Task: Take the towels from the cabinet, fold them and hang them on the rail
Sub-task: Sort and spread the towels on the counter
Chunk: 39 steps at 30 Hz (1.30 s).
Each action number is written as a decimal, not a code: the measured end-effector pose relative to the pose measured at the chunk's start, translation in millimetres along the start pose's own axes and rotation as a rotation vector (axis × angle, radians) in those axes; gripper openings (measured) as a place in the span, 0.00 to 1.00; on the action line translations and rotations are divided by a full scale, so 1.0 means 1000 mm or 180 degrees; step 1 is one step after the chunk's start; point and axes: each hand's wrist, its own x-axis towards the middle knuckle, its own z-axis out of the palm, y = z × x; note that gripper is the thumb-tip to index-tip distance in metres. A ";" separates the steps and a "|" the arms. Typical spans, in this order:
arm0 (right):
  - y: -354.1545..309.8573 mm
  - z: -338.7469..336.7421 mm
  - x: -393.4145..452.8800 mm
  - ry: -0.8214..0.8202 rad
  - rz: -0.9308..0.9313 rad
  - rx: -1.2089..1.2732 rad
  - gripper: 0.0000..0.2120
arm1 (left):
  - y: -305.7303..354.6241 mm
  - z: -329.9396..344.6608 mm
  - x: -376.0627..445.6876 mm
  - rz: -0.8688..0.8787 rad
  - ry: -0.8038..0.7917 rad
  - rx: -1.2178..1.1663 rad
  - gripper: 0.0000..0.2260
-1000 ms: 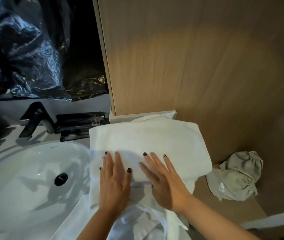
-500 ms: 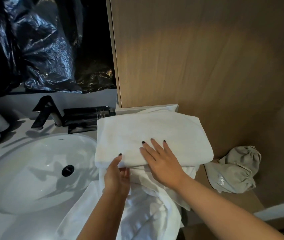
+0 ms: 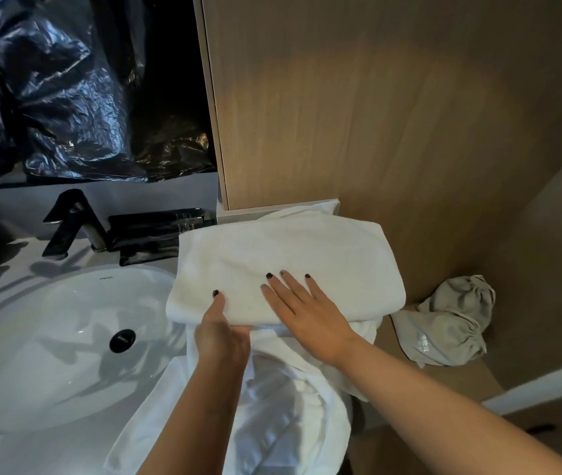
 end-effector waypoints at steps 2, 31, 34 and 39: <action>0.008 0.002 -0.008 -0.0039 -0.0021 -0.0051 0.25 | 0.003 -0.007 0.005 0.0012 0.0096 -0.0056 0.09; 0.136 -0.046 -0.093 -0.0258 0.0747 0.0444 0.16 | 0.091 -0.055 -0.029 0.1779 -0.0962 0.4085 0.04; 0.144 -0.055 -0.098 -0.0189 0.0960 0.0819 0.11 | 0.087 -0.056 -0.039 0.1519 -0.0822 0.3800 0.04; 0.160 -0.060 -0.102 -0.0210 0.1399 0.1968 0.12 | 0.096 -0.067 -0.051 0.0978 -0.1072 0.4620 0.27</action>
